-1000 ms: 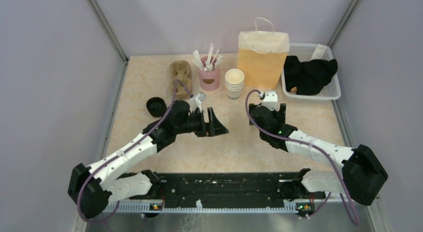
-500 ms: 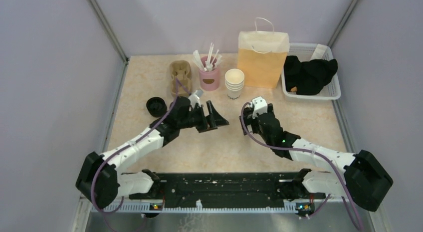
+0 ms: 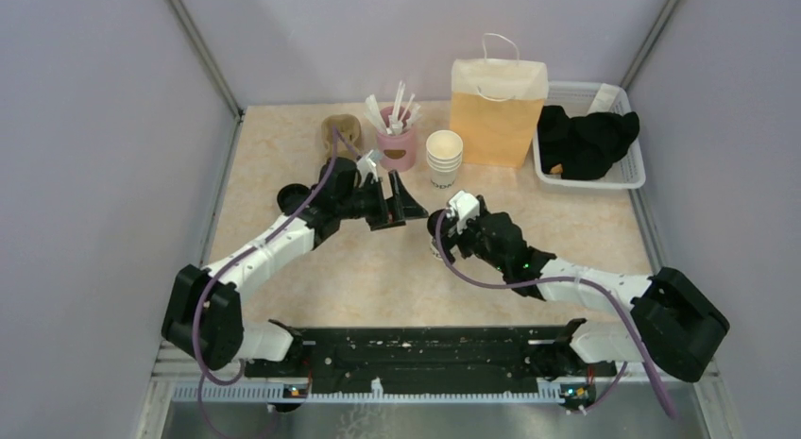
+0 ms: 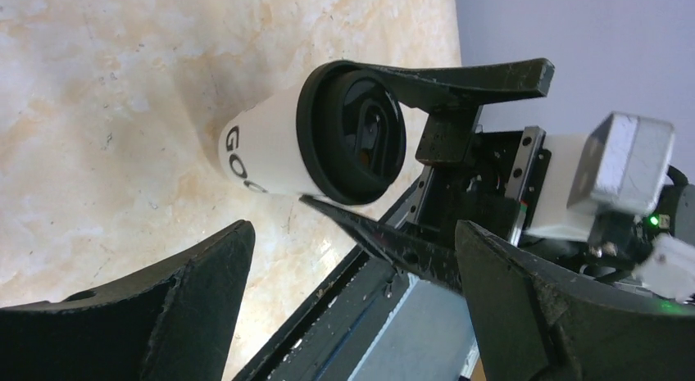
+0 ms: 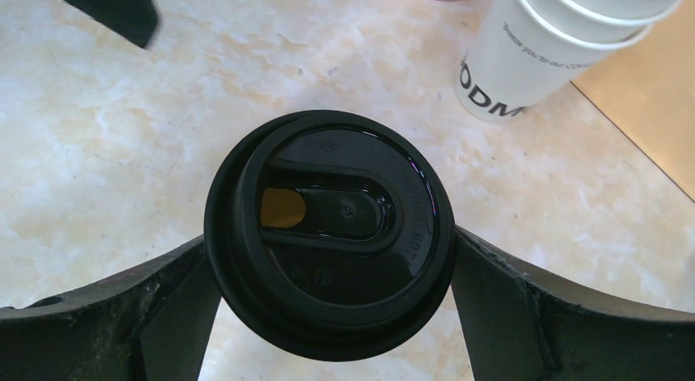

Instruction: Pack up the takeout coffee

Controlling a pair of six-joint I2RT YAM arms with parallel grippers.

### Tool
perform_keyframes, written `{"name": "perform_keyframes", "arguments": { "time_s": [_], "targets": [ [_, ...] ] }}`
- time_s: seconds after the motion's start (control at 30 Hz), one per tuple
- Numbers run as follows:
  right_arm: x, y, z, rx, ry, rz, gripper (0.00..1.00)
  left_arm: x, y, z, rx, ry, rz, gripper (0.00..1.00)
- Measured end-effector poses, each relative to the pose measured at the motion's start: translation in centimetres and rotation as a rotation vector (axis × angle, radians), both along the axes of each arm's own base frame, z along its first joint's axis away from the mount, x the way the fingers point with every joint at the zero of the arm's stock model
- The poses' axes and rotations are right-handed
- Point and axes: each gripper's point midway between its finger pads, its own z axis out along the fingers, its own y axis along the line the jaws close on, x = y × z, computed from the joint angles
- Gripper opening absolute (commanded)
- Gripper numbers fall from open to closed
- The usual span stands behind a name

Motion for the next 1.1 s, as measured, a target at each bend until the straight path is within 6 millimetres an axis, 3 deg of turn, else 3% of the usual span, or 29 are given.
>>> {"name": "perform_keyframes", "arguments": {
  "time_s": [0.3,0.63,0.8,0.97,1.1],
  "targets": [
    [-0.4,1.4,-0.2,-0.003,-0.029,0.066,0.98,-0.9,-3.7,-3.2,0.063,0.024,-0.119,0.98],
    [-0.7,1.9,-0.3,-0.007,-0.035,0.076,0.99,-1.4,-4.2,-7.8,0.233,0.017,-0.120,0.98],
    [-1.0,1.7,-0.5,-0.024,-0.034,0.068,0.99,-1.5,-4.4,-8.0,0.248,-0.006,-0.123,0.98],
    [-2.7,0.2,0.0,-0.035,0.064,0.026,0.99,-2.2,-4.8,-8.2,0.252,-0.011,-0.146,0.98],
    [-4.6,-0.6,2.7,0.008,0.180,-0.002,0.99,-2.5,-4.8,-8.2,0.271,-0.003,-0.152,0.98]
  ]
}}
